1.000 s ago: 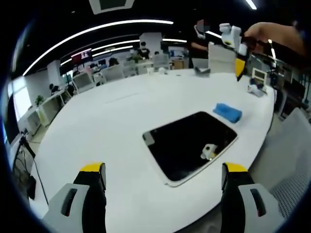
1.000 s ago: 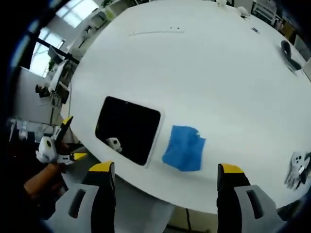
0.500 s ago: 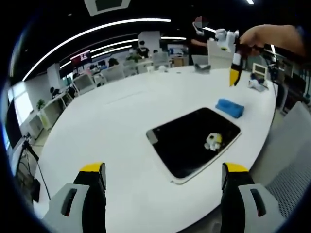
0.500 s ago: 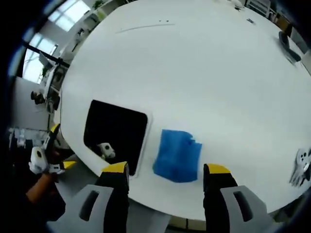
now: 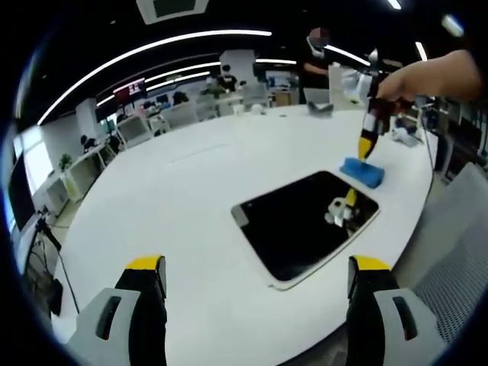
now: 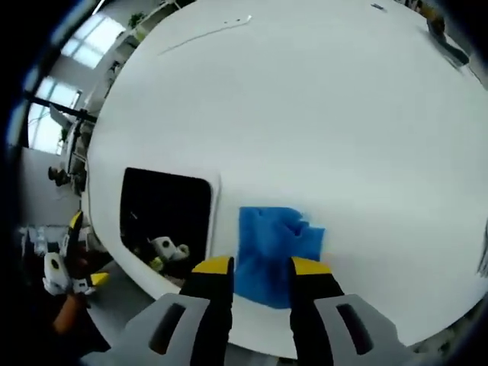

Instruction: Wipe the mirror surface with the cleaning cloth until all visible marks leave the cleaned area.

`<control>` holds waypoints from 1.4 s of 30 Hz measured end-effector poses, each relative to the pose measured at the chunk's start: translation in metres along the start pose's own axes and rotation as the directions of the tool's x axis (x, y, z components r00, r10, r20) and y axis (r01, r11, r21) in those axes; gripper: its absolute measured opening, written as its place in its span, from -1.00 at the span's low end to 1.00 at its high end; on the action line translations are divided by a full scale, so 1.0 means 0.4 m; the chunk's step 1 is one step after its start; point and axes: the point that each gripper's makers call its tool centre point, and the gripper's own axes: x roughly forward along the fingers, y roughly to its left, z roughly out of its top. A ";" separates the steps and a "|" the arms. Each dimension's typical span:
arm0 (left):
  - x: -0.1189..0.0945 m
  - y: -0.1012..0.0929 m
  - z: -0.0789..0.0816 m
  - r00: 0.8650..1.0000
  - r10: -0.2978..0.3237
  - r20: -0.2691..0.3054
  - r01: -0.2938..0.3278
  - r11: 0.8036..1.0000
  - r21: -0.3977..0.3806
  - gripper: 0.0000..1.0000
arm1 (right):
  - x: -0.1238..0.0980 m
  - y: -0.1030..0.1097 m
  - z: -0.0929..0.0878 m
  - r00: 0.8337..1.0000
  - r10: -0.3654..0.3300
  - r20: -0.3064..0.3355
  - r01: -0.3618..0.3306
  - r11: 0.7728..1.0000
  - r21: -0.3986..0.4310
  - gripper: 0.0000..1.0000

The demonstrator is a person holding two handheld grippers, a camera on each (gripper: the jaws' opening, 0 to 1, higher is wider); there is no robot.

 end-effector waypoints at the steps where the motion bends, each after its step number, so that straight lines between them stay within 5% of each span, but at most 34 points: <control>1: 0.000 0.000 0.000 1.000 -0.001 0.000 0.001 1.000 -0.001 0.99 | 0.007 -0.001 -0.001 1.000 0.001 -0.006 -0.001 1.000 0.005 -0.51; 13: 0.000 0.002 0.000 1.000 0.004 0.002 -0.004 1.000 -0.007 0.99 | 0.061 -0.003 -0.013 0.999 -0.051 -0.006 0.051 0.998 -0.029 -0.87; 24: 0.000 0.004 -0.002 1.000 0.002 0.000 -0.002 1.000 -0.006 0.99 | 0.037 -0.003 -0.011 0.999 -0.044 0.023 0.044 0.999 0.008 -0.72; 29: -0.001 0.002 0.000 1.000 0.000 0.002 0.000 1.000 -0.003 0.99 | 0.053 -0.004 -0.021 0.997 -0.074 0.000 0.074 0.997 -0.027 -0.48; 32: -0.002 0.004 0.000 1.000 0.003 0.003 -0.003 1.000 -0.004 0.99 | 0.060 -0.035 -0.020 0.982 -0.185 0.021 0.186 0.982 -0.043 -0.65; 42: -0.005 0.007 -0.001 1.000 0.003 0.000 -0.003 1.000 -0.009 0.99 | 0.065 -0.031 -0.015 0.983 -0.178 0.042 0.179 0.984 -0.009 -0.90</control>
